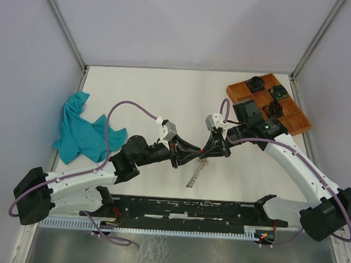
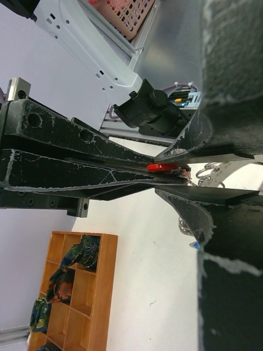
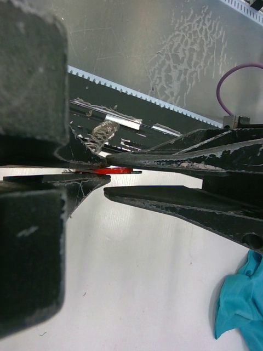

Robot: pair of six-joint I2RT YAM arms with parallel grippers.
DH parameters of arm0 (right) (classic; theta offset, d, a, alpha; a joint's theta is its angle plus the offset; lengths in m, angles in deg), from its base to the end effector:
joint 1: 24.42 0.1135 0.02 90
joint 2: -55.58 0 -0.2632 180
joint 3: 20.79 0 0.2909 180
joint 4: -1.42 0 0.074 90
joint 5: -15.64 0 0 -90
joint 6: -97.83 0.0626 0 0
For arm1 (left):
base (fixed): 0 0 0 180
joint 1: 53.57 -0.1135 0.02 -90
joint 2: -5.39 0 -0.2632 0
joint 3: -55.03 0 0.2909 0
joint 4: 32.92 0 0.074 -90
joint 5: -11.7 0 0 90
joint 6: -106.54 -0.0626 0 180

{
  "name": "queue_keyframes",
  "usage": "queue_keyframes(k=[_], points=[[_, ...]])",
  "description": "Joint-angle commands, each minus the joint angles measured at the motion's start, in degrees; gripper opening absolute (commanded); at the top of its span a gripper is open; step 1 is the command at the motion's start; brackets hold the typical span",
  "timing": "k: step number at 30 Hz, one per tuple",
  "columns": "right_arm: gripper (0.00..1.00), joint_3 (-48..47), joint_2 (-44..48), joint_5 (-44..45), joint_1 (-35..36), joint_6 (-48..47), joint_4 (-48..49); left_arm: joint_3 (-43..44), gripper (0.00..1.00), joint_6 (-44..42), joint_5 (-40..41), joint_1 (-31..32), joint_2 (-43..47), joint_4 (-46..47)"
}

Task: Remove the keys from the keyring
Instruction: Remove the key from the keyring.

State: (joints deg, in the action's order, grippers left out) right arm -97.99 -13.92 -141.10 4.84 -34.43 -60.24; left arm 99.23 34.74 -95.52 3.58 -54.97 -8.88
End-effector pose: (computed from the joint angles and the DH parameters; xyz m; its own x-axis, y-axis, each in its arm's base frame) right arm 0.2111 0.1842 0.3192 -0.0752 -0.3465 -0.9350 -0.9663 -0.2063 0.1541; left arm 0.1481 -0.2636 0.2796 -0.2297 -0.1943 -0.9537 0.9366 0.2222 -0.2708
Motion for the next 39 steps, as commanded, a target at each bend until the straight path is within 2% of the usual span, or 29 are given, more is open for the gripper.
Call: queue_keyframes(k=[1,3,4,5,7,11,15,18,22,26,35,39], points=[[0.01,-2.0,0.39,-1.96,0.28,0.51,2.91,2.34,0.28,1.76,-1.68,0.29,-0.54,1.92],[0.01,-1.97,0.38,-2.05,0.33,0.51,2.87,2.32,0.26,1.63,-1.69,0.28,-0.55,1.77],[0.01,-1.97,0.37,-2.04,0.29,0.51,2.93,2.26,0.22,1.52,-1.75,0.29,-0.55,1.75],[0.01,-1.95,0.36,-2.07,0.28,0.51,2.99,2.25,0.09,1.5,-1.77,0.25,-0.56,1.76],[0.01,-1.93,0.35,-1.97,0.32,0.51,3.0,2.2,0.03,1.41,-1.77,0.3,-0.36,1.81],[0.01,-1.85,0.4,-1.91,0.33,0.6,3.12,1.9,0.03,0.49,-1.65,0.32,0.83,1.99],[0.09,-1.56,0.43,-1.81,0.28,1.41,3.9,1.2,0.03,-0.47,-0.59,0.25,2.5,1.74],[0.21,-1.26,0.4,-1.78,0.3,2.81,5.02,1.05,0.03,-0.83,0.04,0.27,3.25,1.76],[0.45,-1.28,0.27,-2.34,0.0,4.93,6.28,1.04,0.03,-1.22,0.41,0.3,3.71,1.31],[0.56,-2.63,0.96,-2.27,-1.43,2.99,3.64,0.87,0.03,-1.64,1.72,0.25,4.33,0.26],[0.6,-4.7,2.5,1.49,-4.11,-5.28,-4.43,0.59,0.03,-2.33,3.97,0.31,6.19,-0.7],[0.54,-3.33,2.83,3.14,-4.25,-8.5,-5.4,0.61,0.03,-2.2,4.76,0.25,6.55,-0.74]])
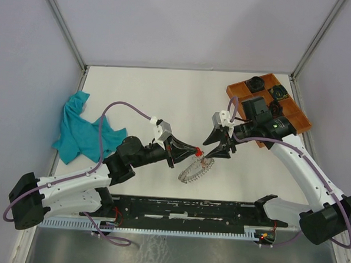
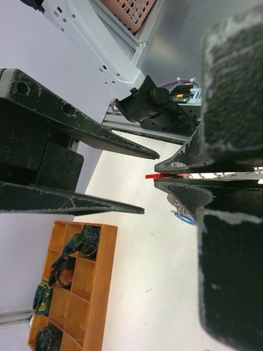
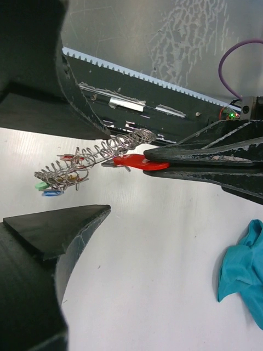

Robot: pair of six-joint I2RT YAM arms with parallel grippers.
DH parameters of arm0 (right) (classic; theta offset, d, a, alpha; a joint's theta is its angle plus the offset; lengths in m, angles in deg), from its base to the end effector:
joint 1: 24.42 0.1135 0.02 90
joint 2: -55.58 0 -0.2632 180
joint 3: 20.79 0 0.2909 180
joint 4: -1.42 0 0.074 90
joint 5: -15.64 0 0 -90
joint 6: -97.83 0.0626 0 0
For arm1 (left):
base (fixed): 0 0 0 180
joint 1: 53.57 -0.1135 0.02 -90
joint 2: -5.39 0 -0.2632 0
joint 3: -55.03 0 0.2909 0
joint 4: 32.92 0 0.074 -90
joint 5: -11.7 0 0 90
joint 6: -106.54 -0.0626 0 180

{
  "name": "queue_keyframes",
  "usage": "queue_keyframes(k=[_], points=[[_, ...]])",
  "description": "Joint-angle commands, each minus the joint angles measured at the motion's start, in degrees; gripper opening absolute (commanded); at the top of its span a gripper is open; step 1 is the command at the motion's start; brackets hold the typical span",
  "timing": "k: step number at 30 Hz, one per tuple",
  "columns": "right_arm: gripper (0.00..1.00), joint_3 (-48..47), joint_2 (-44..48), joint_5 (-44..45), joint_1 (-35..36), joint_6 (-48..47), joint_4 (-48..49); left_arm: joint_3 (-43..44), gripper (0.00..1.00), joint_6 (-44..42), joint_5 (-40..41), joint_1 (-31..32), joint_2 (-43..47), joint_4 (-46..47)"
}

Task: Remove the keys from the keyring
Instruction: Remove the key from the keyring.

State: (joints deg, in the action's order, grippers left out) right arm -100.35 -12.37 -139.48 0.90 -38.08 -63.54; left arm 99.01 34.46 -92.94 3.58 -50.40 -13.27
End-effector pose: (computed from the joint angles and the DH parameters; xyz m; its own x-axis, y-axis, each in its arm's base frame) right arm 0.2162 0.1651 0.3355 -0.0238 -0.3455 -0.9381 -0.9867 -0.1430 0.0777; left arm 0.1441 -0.2523 0.2900 -0.2215 -0.2058 -0.9532 0.9254 0.2640 -0.2720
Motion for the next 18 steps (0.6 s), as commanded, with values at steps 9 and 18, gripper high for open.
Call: queue_keyframes(k=[9,18], points=[[0.43,4.0,0.46,-0.67,1.18,-0.43,5.65,1.08,0.03,-1.37,3.05,0.28,2.18,4.73],[0.39,5.72,-0.04,0.0,2.27,2.81,9.64,0.22,0.03,-0.47,5.35,0.21,2.88,6.33]])
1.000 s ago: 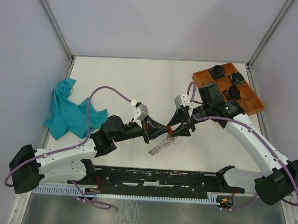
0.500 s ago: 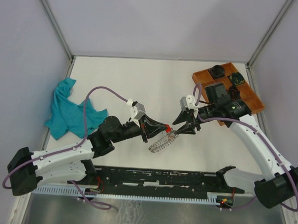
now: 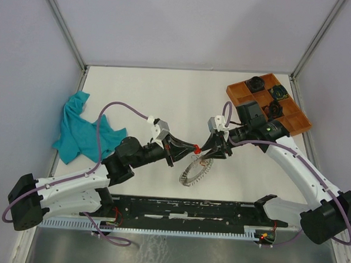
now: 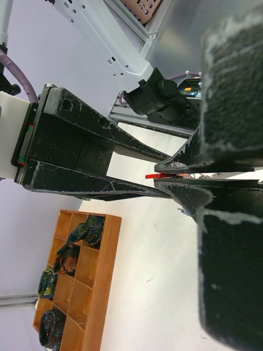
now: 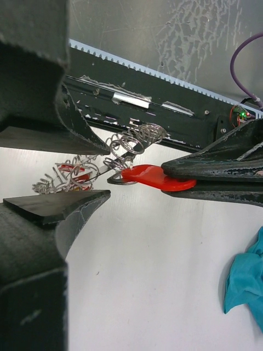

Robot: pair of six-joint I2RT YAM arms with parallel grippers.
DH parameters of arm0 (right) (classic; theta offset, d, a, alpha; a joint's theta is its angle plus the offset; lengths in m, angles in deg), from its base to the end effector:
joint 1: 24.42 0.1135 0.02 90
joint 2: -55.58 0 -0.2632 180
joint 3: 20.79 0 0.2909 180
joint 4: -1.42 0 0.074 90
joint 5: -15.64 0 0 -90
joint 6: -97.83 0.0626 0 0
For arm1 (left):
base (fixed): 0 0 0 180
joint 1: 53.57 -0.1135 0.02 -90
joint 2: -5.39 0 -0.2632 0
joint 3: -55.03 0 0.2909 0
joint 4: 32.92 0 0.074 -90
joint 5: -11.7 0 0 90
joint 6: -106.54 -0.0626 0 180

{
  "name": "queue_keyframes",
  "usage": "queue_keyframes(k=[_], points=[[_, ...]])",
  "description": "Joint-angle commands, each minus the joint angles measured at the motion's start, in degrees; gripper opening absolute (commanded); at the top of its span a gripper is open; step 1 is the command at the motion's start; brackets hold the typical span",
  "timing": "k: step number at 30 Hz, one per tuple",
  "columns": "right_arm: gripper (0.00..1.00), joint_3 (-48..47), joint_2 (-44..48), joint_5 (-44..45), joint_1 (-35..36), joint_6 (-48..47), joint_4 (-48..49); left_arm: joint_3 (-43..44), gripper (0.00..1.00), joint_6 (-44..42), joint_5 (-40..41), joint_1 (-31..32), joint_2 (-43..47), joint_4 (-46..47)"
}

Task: Remove the keys from the keyring
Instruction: Remove the key from the keyring.

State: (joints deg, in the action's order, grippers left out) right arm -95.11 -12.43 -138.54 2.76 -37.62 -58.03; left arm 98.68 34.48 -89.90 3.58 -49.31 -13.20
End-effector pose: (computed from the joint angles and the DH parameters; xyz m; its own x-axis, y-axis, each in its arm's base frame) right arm 0.2156 0.1741 0.3085 -0.0152 -0.3567 -0.9341 -0.9838 -0.1617 0.0778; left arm 0.1452 -0.2481 0.2930 -0.2089 -0.2327 -0.9498 0.9107 0.3076 -0.2757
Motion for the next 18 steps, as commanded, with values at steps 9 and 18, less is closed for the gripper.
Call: queue_keyframes(k=[9,18], points=[[0.35,1.65,-0.28,-0.51,1.27,6.46,8.23,-0.63,0.03,1.15,4.41,0.25,1.94,8.09],[0.34,2.78,-0.58,1.15,2.18,10.6,12.22,-1.48,0.03,2.12,6.03,0.25,2.26,9.31]])
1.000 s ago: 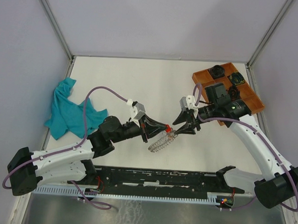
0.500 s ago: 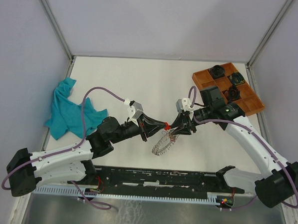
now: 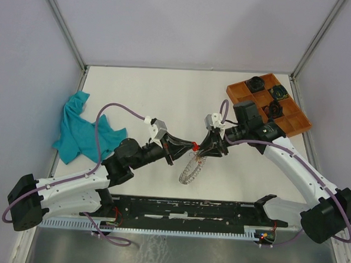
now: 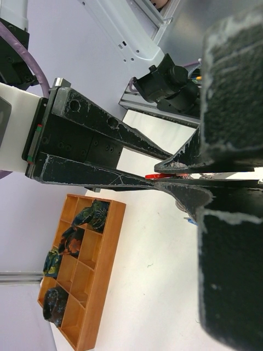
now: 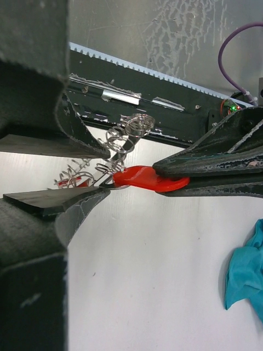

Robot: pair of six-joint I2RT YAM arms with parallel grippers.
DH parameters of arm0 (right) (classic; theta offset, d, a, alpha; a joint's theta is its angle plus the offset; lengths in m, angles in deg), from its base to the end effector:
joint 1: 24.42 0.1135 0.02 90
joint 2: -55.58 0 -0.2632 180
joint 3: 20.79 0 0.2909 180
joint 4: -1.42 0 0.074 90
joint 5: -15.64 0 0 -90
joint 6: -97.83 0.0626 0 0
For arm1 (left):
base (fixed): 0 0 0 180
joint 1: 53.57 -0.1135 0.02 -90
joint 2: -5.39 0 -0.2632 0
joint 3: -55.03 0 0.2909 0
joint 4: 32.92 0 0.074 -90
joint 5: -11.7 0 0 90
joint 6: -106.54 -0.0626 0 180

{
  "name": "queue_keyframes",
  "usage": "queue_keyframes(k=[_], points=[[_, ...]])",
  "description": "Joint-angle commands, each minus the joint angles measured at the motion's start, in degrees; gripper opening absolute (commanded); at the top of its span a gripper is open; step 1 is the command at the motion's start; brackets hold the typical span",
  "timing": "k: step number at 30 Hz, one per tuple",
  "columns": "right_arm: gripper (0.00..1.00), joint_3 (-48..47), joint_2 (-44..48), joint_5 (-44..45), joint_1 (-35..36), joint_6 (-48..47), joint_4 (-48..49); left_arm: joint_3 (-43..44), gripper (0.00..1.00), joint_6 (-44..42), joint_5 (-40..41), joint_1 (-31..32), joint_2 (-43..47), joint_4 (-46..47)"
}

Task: Remove the keys from the keyring
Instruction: Remove the key from the keyring.

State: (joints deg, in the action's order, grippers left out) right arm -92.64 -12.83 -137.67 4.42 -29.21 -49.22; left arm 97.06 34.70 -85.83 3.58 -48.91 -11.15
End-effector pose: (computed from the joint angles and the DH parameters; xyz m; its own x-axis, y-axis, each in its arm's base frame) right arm 0.2208 0.1855 0.3008 -0.0622 -0.3431 -0.9372 -0.9846 -0.1329 0.1140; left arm 0.1476 -0.2438 0.2879 -0.1964 -0.2655 -0.9439 0.8859 0.3646 -0.2868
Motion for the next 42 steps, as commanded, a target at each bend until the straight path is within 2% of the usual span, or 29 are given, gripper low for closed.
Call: queue_keyframes(k=[1,19,29,35,42], points=[[0.34,0.34,-0.21,0.38,0.59,2.15,3.49,-0.06,0.03,2.0,2.18,0.25,1.98,7.47],[0.28,1.14,-0.81,1.5,1.61,7.34,7.92,-1.16,0.03,2.94,3.3,0.25,2.54,9.14],[0.07,-0.05,-0.52,3.24,1.62,7.89,7.1,-2.37,0.03,2.88,4.8,0.25,4.29,8.8],[0.01,-1.07,-0.2,3.82,1.57,7.49,5.97,-3.85,0.03,2.5,6.57,0.25,7.26,7.96],[0.01,-1.61,-0.07,2.97,1.57,9.21,6.68,-5.8,0.03,3.63,7.49,0.25,8.32,8.04]])
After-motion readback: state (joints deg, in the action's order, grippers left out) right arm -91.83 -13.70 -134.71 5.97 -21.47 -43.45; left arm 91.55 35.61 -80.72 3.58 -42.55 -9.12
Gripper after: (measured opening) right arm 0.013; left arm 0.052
